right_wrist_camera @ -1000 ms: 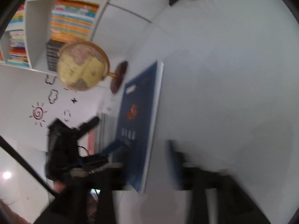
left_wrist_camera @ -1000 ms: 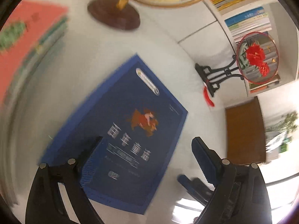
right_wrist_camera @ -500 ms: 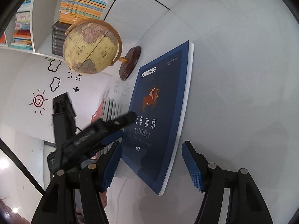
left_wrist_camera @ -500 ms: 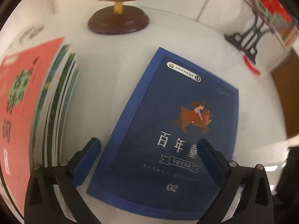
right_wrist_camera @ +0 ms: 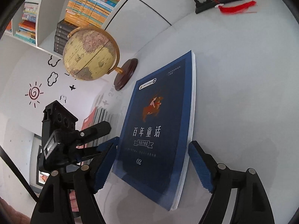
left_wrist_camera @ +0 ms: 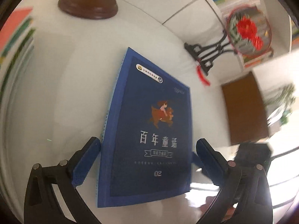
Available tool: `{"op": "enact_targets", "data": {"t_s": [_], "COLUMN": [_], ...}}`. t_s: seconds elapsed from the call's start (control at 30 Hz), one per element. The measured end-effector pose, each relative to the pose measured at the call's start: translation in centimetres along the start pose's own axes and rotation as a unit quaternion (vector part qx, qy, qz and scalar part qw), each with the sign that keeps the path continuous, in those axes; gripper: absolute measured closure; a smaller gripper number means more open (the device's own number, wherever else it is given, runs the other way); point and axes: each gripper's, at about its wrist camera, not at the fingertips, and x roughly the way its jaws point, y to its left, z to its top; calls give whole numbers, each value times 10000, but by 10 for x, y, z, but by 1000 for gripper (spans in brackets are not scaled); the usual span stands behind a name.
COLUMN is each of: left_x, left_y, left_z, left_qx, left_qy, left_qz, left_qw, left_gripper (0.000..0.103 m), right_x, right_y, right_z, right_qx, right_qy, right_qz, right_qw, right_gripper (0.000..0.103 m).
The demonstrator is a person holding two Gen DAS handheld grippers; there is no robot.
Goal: Organize books
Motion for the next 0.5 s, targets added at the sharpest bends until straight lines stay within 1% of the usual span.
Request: {"op": "enact_targets", "data": {"t_s": [0.03, 0.1, 0.2, 0.33, 0.43, 0.5], "left_x": [1, 4, 5, 0, -6, -6], "left_y": [3, 4, 8, 6, 8, 8], "left_z": [-1, -2, -2, 1, 3, 5], "left_qx": [-127, -229, -547, -712, -852, -938], "left_qy": [0, 6, -61, -171, -219, -201], "left_qz": [-188, -365, -662, -947, -1296, -1464], "left_qw": [9997, 9991, 9963, 9928, 9877, 9846], "left_gripper": [3, 6, 6, 6, 6, 6], "right_x": [-3, -8, -11, -11, -11, -11], "right_y": [-2, -4, -9, -9, -8, -8], "right_z": [1, 2, 2, 1, 0, 0], "right_qx": [-62, -110, -55, -178, -194, -247], "right_qy": [-40, -125, -200, -213, -248, -239], "right_qz": [-49, -144, -115, -117, -134, -133], "right_qw": [10000, 9998, 9997, 9995, 9994, 9993], "right_gripper": [23, 23, 23, 23, 23, 23]}}
